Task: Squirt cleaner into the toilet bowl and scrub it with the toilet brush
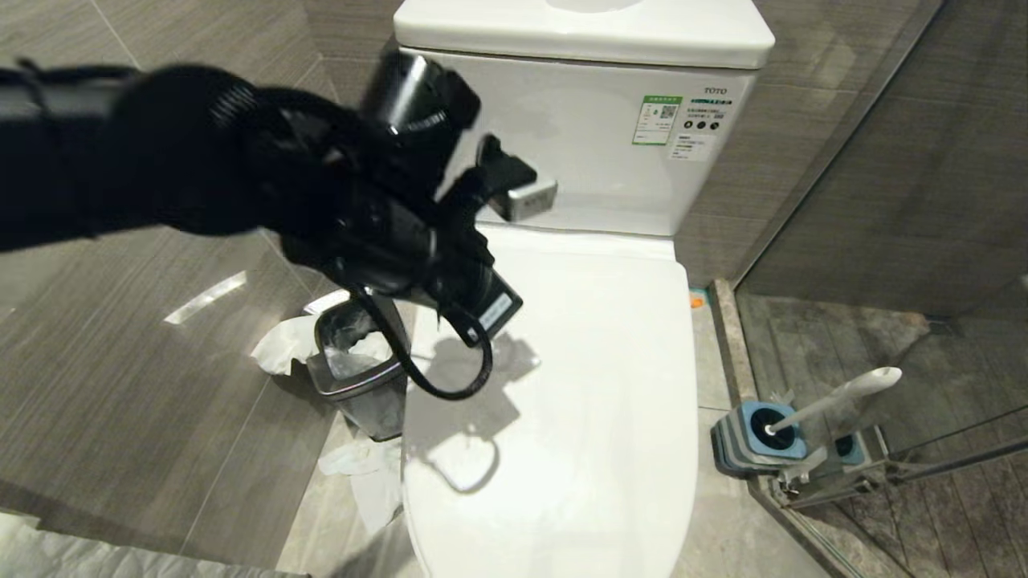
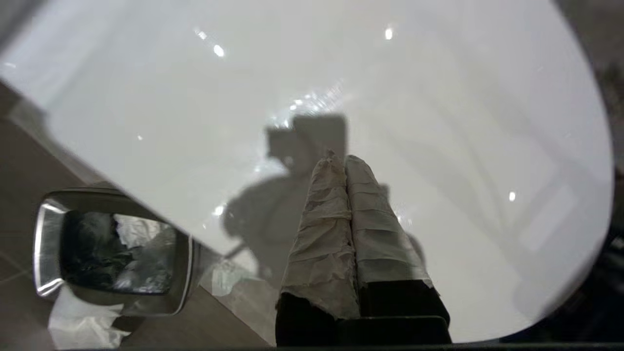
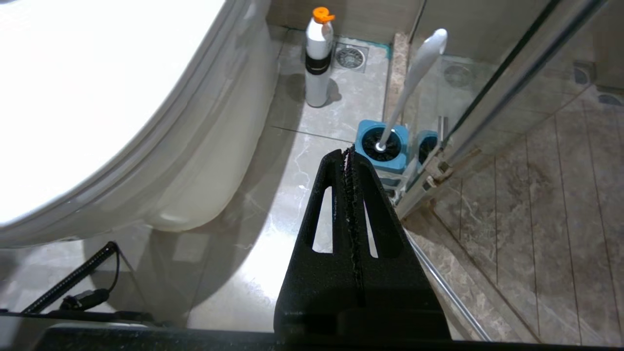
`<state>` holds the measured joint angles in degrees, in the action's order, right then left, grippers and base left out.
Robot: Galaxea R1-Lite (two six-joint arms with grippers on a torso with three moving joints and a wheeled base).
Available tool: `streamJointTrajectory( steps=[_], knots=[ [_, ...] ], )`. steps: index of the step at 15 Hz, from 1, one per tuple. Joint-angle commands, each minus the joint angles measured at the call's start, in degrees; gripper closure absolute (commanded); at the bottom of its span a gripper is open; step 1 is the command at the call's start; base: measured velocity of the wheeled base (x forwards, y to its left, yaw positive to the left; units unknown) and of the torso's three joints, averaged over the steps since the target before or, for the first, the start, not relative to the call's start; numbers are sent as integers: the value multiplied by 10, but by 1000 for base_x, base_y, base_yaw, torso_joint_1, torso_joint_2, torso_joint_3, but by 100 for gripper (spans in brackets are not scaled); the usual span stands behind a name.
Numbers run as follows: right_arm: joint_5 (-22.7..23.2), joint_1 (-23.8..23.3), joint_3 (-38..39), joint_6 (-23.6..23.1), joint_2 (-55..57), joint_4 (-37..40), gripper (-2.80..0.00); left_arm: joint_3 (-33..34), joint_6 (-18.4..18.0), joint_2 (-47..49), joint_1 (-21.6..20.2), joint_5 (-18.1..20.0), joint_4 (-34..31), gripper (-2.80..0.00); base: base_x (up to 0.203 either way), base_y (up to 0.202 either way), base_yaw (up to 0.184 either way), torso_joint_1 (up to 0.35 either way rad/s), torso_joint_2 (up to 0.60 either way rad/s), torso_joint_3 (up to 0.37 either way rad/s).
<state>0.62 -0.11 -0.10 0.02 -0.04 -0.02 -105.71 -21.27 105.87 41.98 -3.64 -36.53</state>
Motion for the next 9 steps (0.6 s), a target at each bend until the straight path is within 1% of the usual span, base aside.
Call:
streamJointTrajectory(
  steps=[1, 2, 3, 4, 6, 7, 8, 9],
  knots=[
    [0, 0, 0, 0, 0, 0, 0, -54, 26, -84, -7, 3, -33, 0, 0, 0, 0, 0, 0, 0],
    [0, 0, 0, 0, 0, 0, 0, -57, 45, -108, -24, 3, -36, 0, 0, 0, 0, 0, 0, 0],
    [0, 0, 0, 0, 0, 0, 0, -58, 70, -126, -52, 0, -37, 0, 0, 0, 0, 0, 0, 0],
    [0, 0, 0, 0, 0, 0, 0, -59, 103, -141, -79, -7, -37, 0, 0, 0, 0, 0, 0, 0],
    [0, 0, 0, 0, 0, 0, 0, -59, 160, -170, -120, -40, -38, 0, 0, 0, 0, 0, 0, 0],
    [0, 0, 0, 0, 0, 0, 0, -58, 188, -182, -131, -53, -40, 0, 0, 0, 0, 0, 0, 0],
    [0, 0, 0, 0, 0, 0, 0, -57, 201, -191, -133, -68, -41, 0, 0, 0, 0, 0, 0, 0],
    [0, 0, 0, 0, 0, 0, 0, -57, 202, -198, -133, -89, -41, 0, 0, 0, 0, 0, 0, 0]
  ],
)
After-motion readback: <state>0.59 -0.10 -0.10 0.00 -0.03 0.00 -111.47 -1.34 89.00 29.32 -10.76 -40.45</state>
